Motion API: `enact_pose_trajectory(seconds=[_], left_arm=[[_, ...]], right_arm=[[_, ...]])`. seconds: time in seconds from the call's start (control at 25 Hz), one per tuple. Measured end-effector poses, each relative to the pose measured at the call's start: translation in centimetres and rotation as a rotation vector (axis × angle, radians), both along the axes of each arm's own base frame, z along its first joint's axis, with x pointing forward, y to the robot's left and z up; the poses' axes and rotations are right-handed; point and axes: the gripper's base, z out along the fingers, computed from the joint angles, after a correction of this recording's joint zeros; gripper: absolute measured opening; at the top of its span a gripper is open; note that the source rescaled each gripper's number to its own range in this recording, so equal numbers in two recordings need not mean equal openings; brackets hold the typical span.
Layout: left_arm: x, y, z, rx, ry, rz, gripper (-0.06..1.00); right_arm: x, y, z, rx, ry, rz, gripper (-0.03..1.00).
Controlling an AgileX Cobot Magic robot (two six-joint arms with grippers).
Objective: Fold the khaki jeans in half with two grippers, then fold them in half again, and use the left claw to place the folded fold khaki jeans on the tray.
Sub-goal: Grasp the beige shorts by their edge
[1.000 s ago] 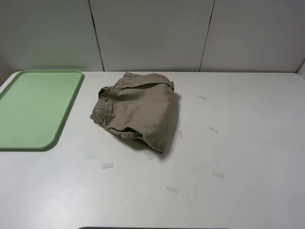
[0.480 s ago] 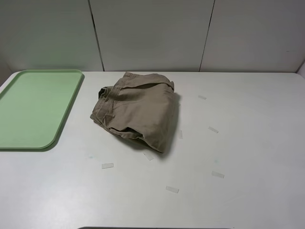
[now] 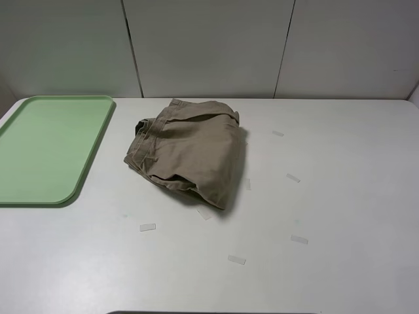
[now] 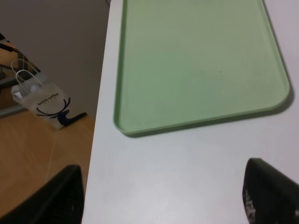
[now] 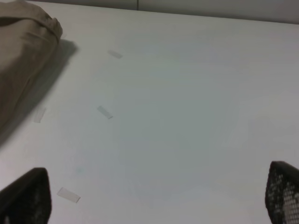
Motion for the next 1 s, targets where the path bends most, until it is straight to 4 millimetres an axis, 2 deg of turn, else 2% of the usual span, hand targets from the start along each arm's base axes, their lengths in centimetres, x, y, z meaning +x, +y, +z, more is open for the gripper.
enact_pose_trajectory(seconds=[1.0], left_arm=[[-0.01,0.01,-0.02,0.000,0.002,0.001,0.73]], right_arm=[[0.00,0.01,0.00,0.001,0.000,0.000,1.00]])
